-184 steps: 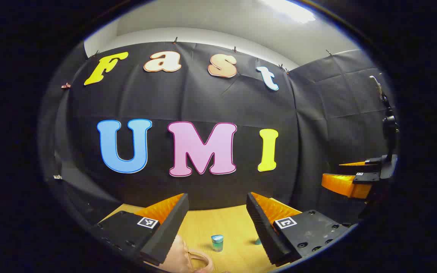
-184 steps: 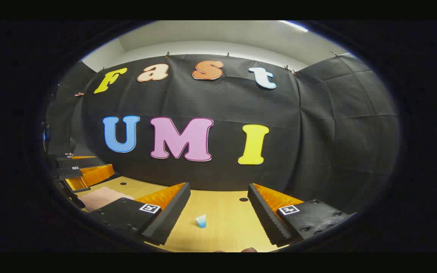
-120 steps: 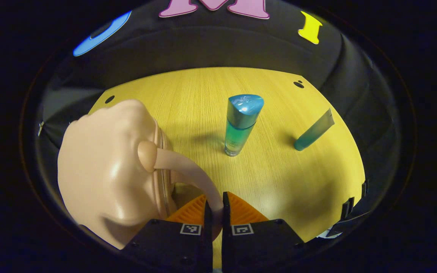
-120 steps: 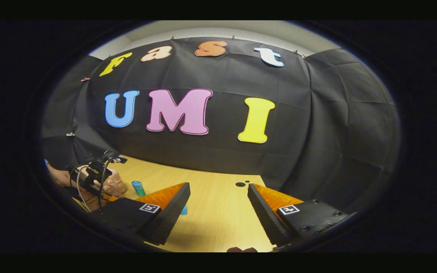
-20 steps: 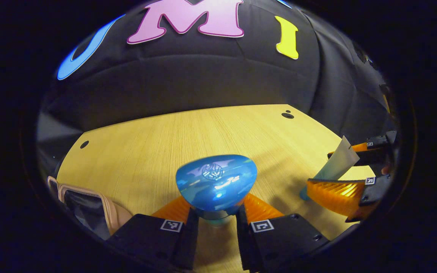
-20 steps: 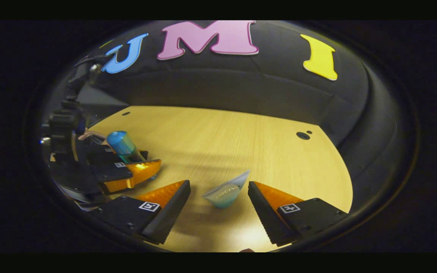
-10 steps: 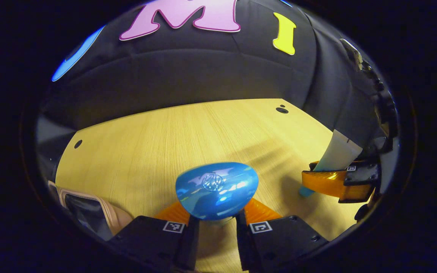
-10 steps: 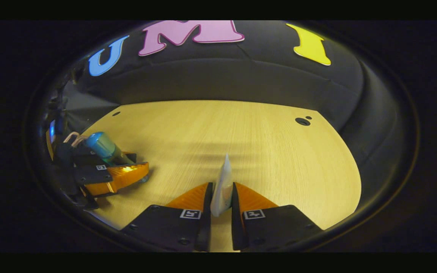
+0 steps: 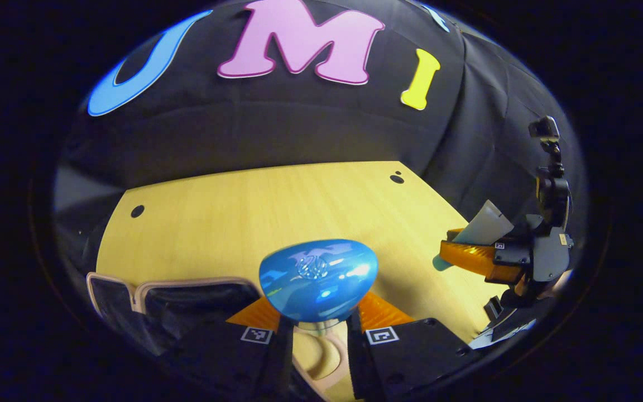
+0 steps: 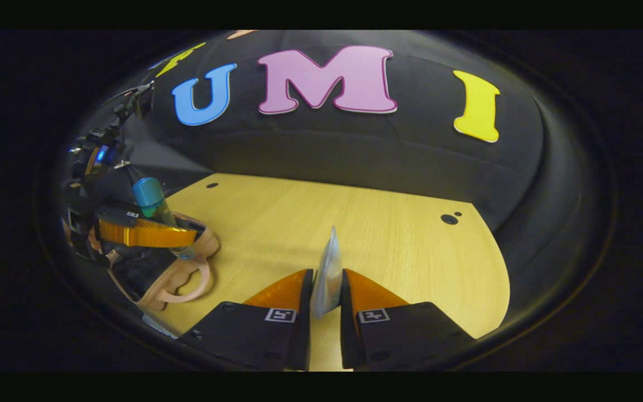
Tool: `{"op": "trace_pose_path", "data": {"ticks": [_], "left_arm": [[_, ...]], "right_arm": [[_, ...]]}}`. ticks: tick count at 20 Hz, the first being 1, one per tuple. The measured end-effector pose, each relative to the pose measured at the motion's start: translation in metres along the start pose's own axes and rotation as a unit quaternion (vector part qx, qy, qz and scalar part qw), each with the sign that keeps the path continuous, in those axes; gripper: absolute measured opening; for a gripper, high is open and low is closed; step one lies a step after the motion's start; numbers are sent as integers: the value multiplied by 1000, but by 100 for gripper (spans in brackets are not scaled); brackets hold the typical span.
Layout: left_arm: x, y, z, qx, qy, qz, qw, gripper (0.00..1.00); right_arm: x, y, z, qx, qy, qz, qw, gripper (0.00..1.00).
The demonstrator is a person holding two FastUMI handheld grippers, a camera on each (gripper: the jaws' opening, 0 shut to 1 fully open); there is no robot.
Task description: First open the suitcase, pack the skin care products into it, and then close the suitcase.
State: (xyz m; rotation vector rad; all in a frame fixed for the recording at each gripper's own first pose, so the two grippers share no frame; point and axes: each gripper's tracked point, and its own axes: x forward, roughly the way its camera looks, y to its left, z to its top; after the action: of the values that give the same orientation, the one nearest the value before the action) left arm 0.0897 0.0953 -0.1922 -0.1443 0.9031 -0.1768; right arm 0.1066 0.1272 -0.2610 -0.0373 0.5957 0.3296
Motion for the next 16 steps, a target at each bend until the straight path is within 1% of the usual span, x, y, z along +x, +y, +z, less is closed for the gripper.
{"op": "trace_pose_path", "data": {"ticks": [1, 2, 3, 4, 5, 6, 7, 8, 9, 10, 11, 12, 13, 14, 15, 16], "left_arm": [[-13, 19, -16, -4, 37, 8, 999, 46], [-19, 41, -35, -9, 85, 21, 996, 46], [-21, 60, -50, -13, 120, 35, 992, 46], [-23, 77, -69, -18, 158, 46, 986, 46], [-24, 88, -91, -24, 195, 57, 979, 46], [-24, 97, -111, -34, 229, 58, 971, 46], [-14, 92, -129, -50, 263, 53, 962, 46], [-5, 93, -147, -68, 293, 45, 953, 50], [2, 90, -163, -81, 321, 45, 943, 49], [10, 90, -175, -90, 343, 50, 934, 46], [13, 91, -187, -96, 361, 50, 926, 50], [19, 92, -195, -106, 374, 53, 920, 46], [20, 96, -208, -112, 388, 55, 913, 46], [23, 99, -214, -121, 396, 68, 908, 46], [25, 97, -218, -125, 396, 73, 907, 46], [27, 98, -215, -125, 391, 75, 909, 47]], "right_arm": [[-3, 5, 1, 0, -4, 0, 1000, 33], [-6, 9, -1, 2, -5, -2, 1000, 29], [-10, 14, -3, 6, -5, -2, 1000, 25], [-13, 19, -4, 10, -6, -2, 1000, 21], [-18, 23, -4, 11, -9, -5, 1000, 17], [-24, 26, -4, 12, -14, -7, 1000, 25], [-28, 31, -3, 13, -18, -8, 1000, 25], [-33, 36, -5, 13, -20, -8, 1000, 25], [-36, 41, -6, 11, -19, -8, 1000, 18], [-39, 45, -9, 8, -18, -9, 1000, 25], [-43, 49, -10, 6, -19, -10, 1000, 25], [-45, 52, -12, 5, -18, -10, 1000, 25], [-48, 56, -13, 6, -19, -11, 1000, 25], [-51, 59, -14, 6, -19, -13, 1000, 25], [-54, 62, -16, 7, -19, -14, 1000, 25], [-57, 65, -17, 7, -18, -15, 1000, 25]]}}
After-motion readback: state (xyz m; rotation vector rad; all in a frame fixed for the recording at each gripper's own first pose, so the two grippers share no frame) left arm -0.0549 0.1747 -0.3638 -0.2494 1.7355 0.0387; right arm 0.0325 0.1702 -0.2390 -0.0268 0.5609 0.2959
